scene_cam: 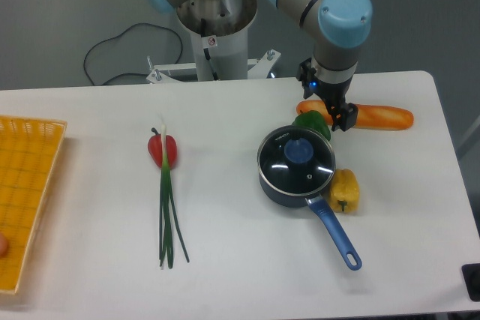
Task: Open the lid
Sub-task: 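Move the gripper from the baguette over the saucepan's glass lid knob, then lower the gripper onto the lid knob and close on it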
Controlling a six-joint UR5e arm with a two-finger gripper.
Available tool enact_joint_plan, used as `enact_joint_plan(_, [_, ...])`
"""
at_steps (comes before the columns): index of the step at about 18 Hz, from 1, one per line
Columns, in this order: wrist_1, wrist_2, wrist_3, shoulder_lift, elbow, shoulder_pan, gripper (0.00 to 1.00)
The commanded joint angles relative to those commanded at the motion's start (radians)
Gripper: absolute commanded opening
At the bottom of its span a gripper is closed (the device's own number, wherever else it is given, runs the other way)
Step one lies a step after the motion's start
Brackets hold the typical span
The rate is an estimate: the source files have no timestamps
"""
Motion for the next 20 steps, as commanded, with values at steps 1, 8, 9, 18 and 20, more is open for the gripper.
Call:
enact_joint_plan(1, [0.000, -0.002, 0.012, -0.008, 0.009, -0.005, 1.00])
enact_joint_plan(8, [0.124, 0.005, -0.002, -0.084, 0.032, -0.069, 1.00])
enact_joint_plan(9, [0.121, 0.000, 0.000, -0.084, 0.040, -0.068, 1.00])
enact_joint_plan(18, [0.126, -0.008, 0.023, -0.088, 0.061, -0.112, 1.00])
enact_joint_plan(20, [0.121, -0.038, 0.021, -0.092, 0.055, -0.115, 1.00])
